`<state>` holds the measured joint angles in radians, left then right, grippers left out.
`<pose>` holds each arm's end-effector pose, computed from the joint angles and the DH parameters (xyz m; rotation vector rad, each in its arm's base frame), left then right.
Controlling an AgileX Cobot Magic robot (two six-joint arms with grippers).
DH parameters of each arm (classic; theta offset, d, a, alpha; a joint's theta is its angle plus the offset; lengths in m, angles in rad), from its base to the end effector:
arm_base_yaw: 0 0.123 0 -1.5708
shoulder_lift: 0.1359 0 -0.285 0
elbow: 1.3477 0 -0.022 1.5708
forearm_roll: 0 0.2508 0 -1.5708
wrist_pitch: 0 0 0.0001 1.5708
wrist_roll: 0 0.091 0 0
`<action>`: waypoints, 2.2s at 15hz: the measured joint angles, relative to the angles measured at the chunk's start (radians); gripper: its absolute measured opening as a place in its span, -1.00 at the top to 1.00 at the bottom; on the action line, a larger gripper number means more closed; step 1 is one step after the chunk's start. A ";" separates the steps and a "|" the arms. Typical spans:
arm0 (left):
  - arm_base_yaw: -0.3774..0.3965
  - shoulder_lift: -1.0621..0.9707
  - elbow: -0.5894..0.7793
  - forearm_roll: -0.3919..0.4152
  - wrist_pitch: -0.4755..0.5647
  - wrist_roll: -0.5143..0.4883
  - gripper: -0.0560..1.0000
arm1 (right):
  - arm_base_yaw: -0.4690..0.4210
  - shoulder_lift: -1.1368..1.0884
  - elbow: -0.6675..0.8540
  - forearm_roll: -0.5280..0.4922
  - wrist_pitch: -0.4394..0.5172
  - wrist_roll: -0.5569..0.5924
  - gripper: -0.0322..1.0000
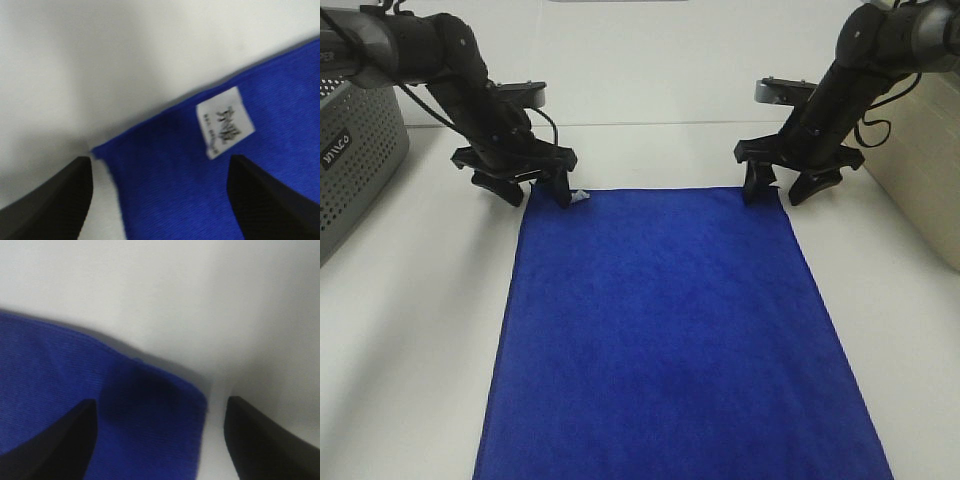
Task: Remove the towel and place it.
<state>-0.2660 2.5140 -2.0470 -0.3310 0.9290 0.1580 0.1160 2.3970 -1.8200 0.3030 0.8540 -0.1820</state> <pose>0.4928 -0.1589 0.1008 0.3710 2.8416 -0.4395 0.4817 0.0768 0.1015 -0.1790 2.8820 0.3530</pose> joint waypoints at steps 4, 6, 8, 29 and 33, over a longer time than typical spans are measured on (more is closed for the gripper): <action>-0.045 0.022 -0.037 -0.038 -0.012 0.000 -0.45 | 0.043 0.003 -0.005 0.002 -0.001 -0.001 -0.43; -0.045 0.024 -0.039 -0.047 -0.008 0.000 -0.45 | 0.043 0.004 -0.005 0.002 -0.001 -0.001 -0.43; -0.045 0.024 -0.039 -0.044 -0.007 0.001 -0.45 | 0.045 0.004 -0.005 0.007 -0.002 -0.001 -0.42; -0.045 0.030 -0.039 0.017 0.012 0.003 0.88 | 0.066 0.013 -0.002 -0.036 -0.098 0.000 0.88; -0.049 0.033 -0.074 0.074 -0.021 0.016 0.89 | 0.066 0.029 -0.059 -0.045 -0.140 -0.028 0.88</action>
<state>-0.3150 2.5470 -2.1210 -0.2570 0.9080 0.1740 0.1820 2.4260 -1.8790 0.2580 0.7140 -0.2100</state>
